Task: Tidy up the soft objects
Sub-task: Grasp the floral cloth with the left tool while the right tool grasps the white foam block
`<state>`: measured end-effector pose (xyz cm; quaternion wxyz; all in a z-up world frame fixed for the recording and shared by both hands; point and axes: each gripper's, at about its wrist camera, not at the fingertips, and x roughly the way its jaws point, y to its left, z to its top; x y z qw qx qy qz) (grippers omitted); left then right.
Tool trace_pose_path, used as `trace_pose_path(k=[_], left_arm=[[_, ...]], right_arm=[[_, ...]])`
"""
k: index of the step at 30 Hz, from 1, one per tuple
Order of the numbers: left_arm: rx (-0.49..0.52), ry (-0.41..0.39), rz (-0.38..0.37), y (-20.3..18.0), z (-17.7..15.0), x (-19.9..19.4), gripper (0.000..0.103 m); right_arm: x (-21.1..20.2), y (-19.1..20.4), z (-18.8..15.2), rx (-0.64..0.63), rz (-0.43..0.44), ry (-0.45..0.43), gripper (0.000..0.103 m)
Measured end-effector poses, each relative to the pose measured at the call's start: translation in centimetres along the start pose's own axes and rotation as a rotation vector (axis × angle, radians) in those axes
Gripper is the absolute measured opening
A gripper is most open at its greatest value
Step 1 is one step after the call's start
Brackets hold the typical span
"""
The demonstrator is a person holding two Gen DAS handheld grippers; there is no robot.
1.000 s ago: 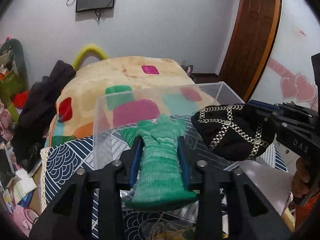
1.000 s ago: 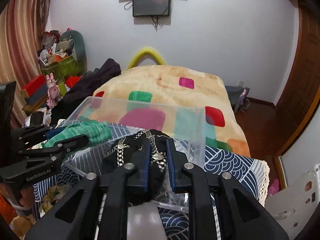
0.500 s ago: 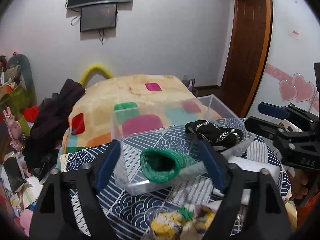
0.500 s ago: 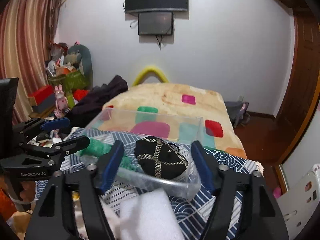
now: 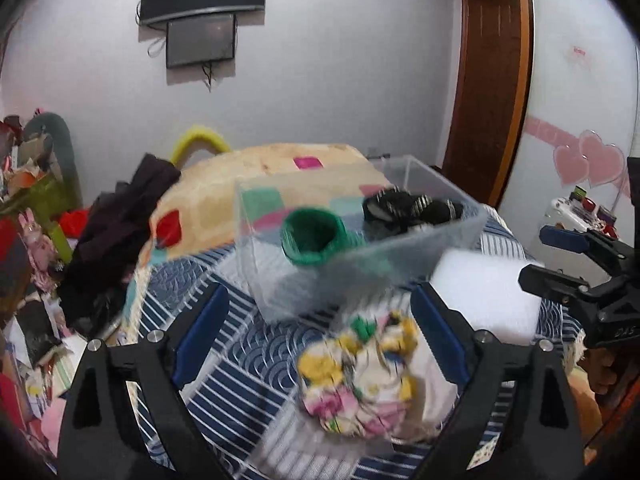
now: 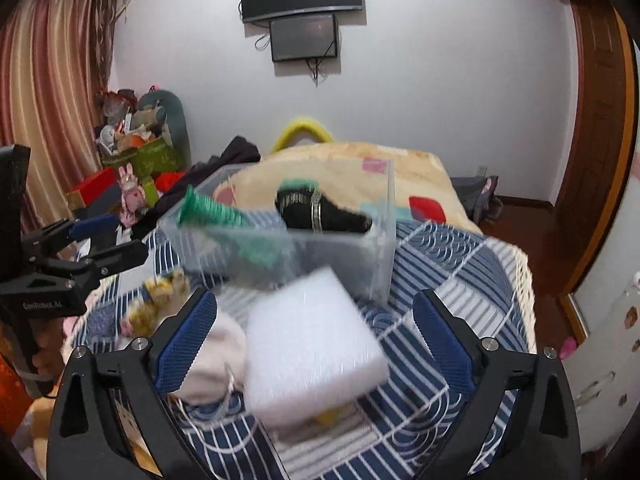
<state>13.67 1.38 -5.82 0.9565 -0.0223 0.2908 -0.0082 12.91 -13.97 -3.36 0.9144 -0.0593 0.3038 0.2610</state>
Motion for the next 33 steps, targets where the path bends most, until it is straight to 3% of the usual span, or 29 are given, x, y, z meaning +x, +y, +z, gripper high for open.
trace_pose_path(k=[3,13,14,19,24,27,30,33], left_arm=[[0.003,0.028,-0.004,-0.3,-1.2,0.7,0.093],[0.014,0.11,-0.047,-1.1,-4.1,2.6,0.091],[0.007,0.104,-0.05,-1.1,-4.1,2.6,0.089],[0.017,0.084,-0.067,-1.4,-4.1,2.4,0.051],[0.063,0.059,-0.068,-2.4,-4.2,1.7,0.034],[0.062,0.062,-0.08,-2.5,-4.3,1.5,0.026],[0.061,0.057,-0.079,-2.6,-4.0,1.2,0.025],[0.065,0.037,-0.078,-2.6,-3.4,0.4,0.025]], right_arm=[[0.2,-0.2,-1.3,0.01,0.028,0.02,0.103],[2.1,-0.9,-3.2,0.072,0.058,0.124,0.103],[2.5,-0.9,-3.2,0.08,0.061,0.138,0.103],[2.7,-0.2,-3.6,0.075,0.028,0.132,0.103],[0.9,0.1,-3.2,0.036,0.003,0.043,0.102],[0.7,0.2,-2.9,0.013,0.016,0.032,0.09],[1.6,0.1,-3.1,0.01,0.023,0.078,0.07],[2.0,0.1,-3.2,0.029,0.081,0.09,0.059]])
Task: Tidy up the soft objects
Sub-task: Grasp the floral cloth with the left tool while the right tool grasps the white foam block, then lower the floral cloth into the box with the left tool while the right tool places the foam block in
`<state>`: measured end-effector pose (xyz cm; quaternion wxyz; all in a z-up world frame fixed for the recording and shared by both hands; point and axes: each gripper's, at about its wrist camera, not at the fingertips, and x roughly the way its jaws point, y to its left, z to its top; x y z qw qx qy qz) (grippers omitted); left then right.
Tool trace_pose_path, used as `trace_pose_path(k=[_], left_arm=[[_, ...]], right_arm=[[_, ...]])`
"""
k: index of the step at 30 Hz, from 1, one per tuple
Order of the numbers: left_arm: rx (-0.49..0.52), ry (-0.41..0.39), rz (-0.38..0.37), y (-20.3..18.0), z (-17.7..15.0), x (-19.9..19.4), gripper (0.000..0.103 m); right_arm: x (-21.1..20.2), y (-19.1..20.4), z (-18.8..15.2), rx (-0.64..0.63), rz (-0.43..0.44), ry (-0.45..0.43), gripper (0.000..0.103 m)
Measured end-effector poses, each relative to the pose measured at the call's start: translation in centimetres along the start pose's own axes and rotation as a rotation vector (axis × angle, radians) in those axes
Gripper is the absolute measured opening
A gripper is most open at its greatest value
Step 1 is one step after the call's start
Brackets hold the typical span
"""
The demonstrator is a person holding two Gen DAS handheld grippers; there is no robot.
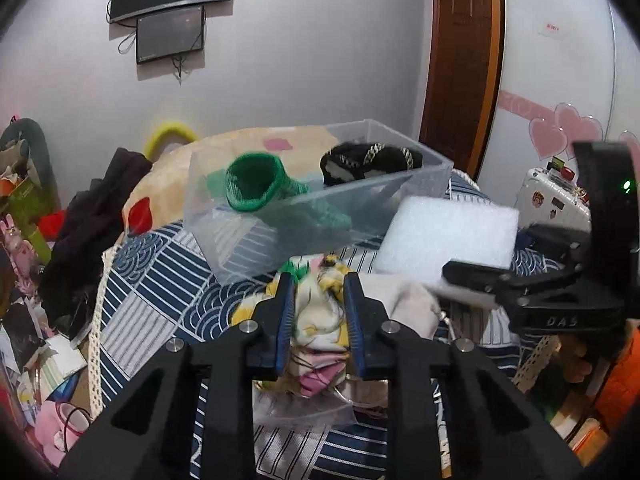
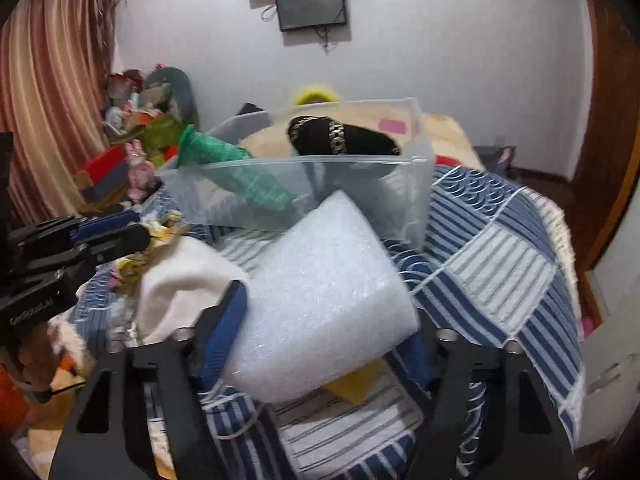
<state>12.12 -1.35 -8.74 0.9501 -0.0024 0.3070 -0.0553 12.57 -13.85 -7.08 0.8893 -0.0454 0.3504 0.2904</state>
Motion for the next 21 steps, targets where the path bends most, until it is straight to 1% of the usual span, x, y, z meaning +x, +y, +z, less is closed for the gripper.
trace_pose_path(k=[2,3,7,11,13,16,17,18,19,21], left_arm=[[-0.001,-0.016,0.001,0.0,0.4,-0.6,0.024],[-0.001,-0.022,-0.001,0.1,0.5,-0.8,0.024],[0.003,-0.043,0.001,0.2,1.0,-1.7,0.024],[0.015,-0.057,0.014,0.1,1.3,-2.4,0.024],[0.016,-0.063,0.015,0.2,1.4,-2.7,0.025],[0.006,-0.057,0.022,0.7,1.2,-2.8,0.025],[0.001,-0.046,0.016,0.9,1.1,-2.6,0.027],[-0.002,-0.039,0.011,1.0,1.0,-2.5,0.031],[-0.008,-0.029,0.004,1.2,0.9,-2.3,0.037],[-0.02,-0.005,-0.014,1.5,0.6,-1.6,0.046]], right_arm=[[-0.3,0.3,0.0,-0.015,-0.02,-0.01,0.057],[-0.5,0.5,0.0,-0.026,-0.028,-0.016,0.053],[-1.4,0.8,0.4,-0.032,0.006,-0.027,0.038],[-2.4,1.1,0.8,-0.039,0.017,-0.065,0.034],[-2.8,1.2,0.9,-0.039,0.018,-0.083,0.03],[-3.5,1.2,1.1,-0.028,0.018,-0.105,0.029],[-3.7,1.2,1.2,-0.026,0.018,-0.114,0.029],[-4.0,1.2,1.3,-0.025,0.023,-0.123,0.029],[-4.4,1.2,1.3,-0.023,0.022,-0.136,0.029],[-5.0,1.2,1.6,-0.023,0.02,-0.156,0.029]])
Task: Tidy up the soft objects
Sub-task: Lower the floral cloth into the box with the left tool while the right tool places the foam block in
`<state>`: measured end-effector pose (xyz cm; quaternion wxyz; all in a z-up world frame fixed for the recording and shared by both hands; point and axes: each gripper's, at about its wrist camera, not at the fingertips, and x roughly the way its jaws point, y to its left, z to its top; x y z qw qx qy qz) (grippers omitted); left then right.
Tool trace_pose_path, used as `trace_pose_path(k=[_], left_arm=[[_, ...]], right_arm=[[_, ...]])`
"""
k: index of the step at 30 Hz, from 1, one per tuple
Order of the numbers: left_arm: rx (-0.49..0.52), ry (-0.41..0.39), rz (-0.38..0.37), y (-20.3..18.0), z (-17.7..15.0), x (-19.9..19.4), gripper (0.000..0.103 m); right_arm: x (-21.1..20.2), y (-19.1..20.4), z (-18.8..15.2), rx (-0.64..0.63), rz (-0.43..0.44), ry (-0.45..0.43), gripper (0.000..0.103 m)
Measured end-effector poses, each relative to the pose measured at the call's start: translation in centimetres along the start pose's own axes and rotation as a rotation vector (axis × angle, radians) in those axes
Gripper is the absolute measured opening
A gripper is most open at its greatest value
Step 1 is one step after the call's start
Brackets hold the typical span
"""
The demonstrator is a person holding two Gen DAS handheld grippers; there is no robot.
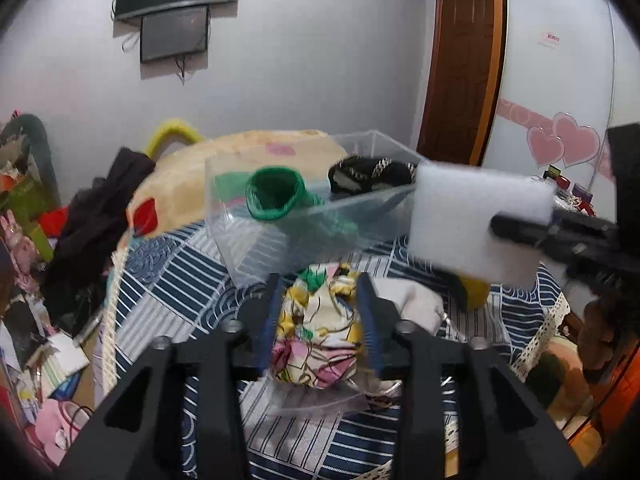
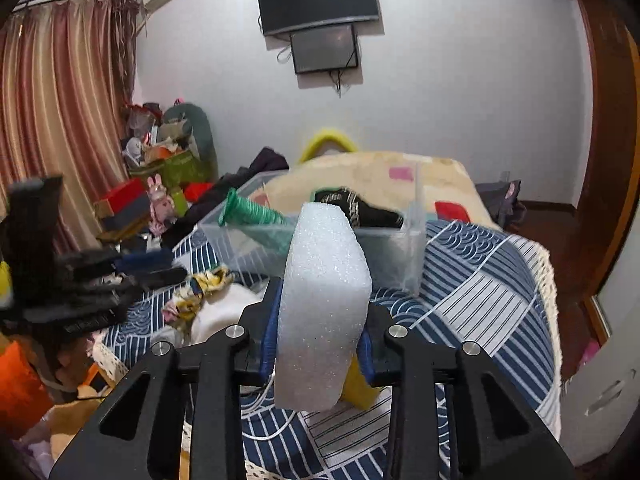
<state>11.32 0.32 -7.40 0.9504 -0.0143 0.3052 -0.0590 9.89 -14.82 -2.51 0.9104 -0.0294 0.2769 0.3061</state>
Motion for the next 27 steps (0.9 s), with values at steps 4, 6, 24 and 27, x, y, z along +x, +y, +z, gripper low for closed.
trace_pose_path(k=[4,6,24,27], left_arm=[[-0.009,0.045,-0.004,0.2,-0.8,1.5,0.068],[-0.009,0.057,0.003,0.0,-1.2,2.2,0.068],[-0.055,0.011,0.012,1.0,0.1,0.2,0.008],[-0.046,-0.03,0.034,1.0,1.1,-1.2,0.008]], right_arm=[[-0.8,-0.2,0.5,0.007,0.0,-0.033,0.029],[-1.0,-0.3,0.7,0.009,-0.002,-0.046,0.029],[-1.6,0.2,3.0,-0.016,-0.026,-0.118,0.029],[-1.4,0.4,3.8,-0.026,-0.043,-0.129,0.029]])
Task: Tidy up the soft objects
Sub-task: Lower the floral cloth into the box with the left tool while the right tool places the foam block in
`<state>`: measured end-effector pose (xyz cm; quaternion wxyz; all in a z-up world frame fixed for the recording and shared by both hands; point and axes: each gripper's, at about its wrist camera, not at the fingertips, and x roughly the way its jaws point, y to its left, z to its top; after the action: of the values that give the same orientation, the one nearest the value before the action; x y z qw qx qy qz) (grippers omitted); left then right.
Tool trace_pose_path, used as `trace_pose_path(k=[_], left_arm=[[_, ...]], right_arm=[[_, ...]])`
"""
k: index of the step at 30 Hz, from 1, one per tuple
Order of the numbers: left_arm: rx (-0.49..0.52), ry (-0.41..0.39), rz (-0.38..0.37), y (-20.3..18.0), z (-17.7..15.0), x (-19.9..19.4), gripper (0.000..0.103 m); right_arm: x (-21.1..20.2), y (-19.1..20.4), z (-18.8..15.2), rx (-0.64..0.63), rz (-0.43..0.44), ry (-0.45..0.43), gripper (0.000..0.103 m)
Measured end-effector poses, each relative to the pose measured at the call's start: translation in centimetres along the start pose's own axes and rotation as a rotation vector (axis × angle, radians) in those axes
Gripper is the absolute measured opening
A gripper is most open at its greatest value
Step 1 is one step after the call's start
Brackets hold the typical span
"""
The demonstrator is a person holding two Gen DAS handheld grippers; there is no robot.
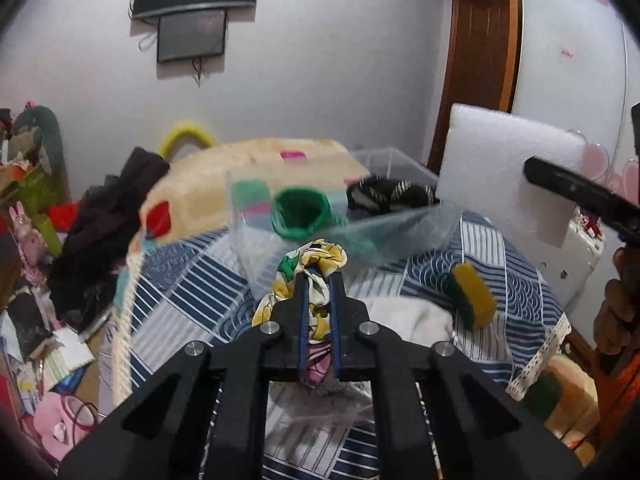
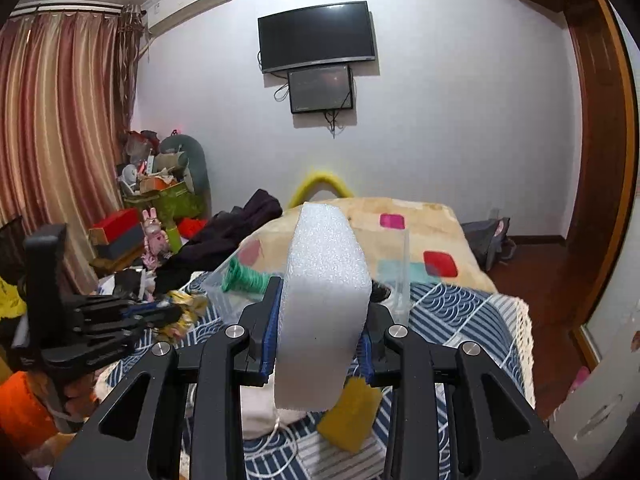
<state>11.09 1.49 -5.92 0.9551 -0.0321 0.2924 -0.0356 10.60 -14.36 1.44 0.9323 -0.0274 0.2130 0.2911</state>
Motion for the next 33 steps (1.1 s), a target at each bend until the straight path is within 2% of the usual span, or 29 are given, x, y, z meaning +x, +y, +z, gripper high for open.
trace_pose_path(k=[8,12,16,23,30,32,33], left_arm=[[0.008,-0.101,0.013,0.1,3.5,-2.3,0.008],[0.059,-0.137,0.056,-0.1,5.8,-0.9,0.008],[0.074,-0.137,0.058,0.2,7.8,1.1,0.008],[0.059,-0.078,0.021,0.8,9.5,5.4,0.008],[0.004,0.038,-0.05,2.0,9.0,10.5,0.009],[-0.014,0.063,-0.066,2.0,8.6,11.2,0.012],[-0.018,0.07,-0.077,2.0,8.4,11.5,0.018]], right_arm=[[1.4,-0.1,1.7,0.01,-0.003,-0.03,0.029],[2.3,0.1,2.7,0.011,-0.003,-0.05,0.029],[3.8,0.4,3.2,0.018,0.006,-0.052,0.029],[8.1,0.9,2.6,0.028,0.041,0.01,0.029],[12.6,0.3,0.8,0.065,0.053,0.151,0.029],[12.8,0.5,0.4,0.048,0.021,0.177,0.029],[12.8,0.6,0.1,0.038,0.005,0.186,0.029]])
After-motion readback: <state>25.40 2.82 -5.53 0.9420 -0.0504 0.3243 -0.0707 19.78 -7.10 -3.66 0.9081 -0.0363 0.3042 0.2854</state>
